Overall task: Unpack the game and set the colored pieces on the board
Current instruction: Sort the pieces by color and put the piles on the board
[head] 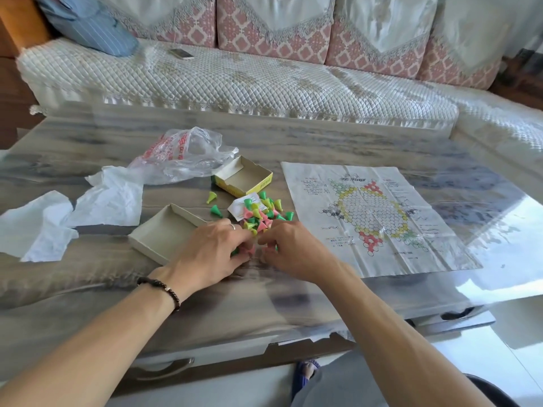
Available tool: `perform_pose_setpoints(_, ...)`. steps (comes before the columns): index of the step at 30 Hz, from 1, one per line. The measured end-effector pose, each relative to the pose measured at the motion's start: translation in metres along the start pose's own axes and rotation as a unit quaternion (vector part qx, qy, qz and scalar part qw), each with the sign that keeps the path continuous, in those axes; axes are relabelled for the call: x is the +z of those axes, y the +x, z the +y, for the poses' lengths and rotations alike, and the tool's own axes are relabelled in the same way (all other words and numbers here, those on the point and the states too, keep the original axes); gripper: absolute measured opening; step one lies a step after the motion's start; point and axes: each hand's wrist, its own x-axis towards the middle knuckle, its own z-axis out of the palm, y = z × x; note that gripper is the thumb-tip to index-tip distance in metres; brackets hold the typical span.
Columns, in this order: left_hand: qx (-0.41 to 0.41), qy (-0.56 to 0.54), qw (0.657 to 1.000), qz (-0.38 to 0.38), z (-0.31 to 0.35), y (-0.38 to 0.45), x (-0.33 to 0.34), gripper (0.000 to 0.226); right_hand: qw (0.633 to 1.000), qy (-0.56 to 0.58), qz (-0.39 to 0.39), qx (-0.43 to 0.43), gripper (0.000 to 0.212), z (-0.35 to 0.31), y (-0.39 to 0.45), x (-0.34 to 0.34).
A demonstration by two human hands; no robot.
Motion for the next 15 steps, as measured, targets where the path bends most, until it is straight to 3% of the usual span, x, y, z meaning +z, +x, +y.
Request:
perform_pose_setpoints(7, -0.019, -0.020, 0.999, -0.020, -0.002, 0.006, -0.006, 0.006, 0.996, -0.080, -0.041, 0.011, 0.024, -0.006, -0.001, -0.007)
perform_pose_setpoints(15, 0.014, -0.019, 0.999, 0.027, -0.001, 0.000, -0.007, 0.011, 0.992, -0.121, -0.030, -0.025, 0.028, -0.008, -0.013, -0.004)
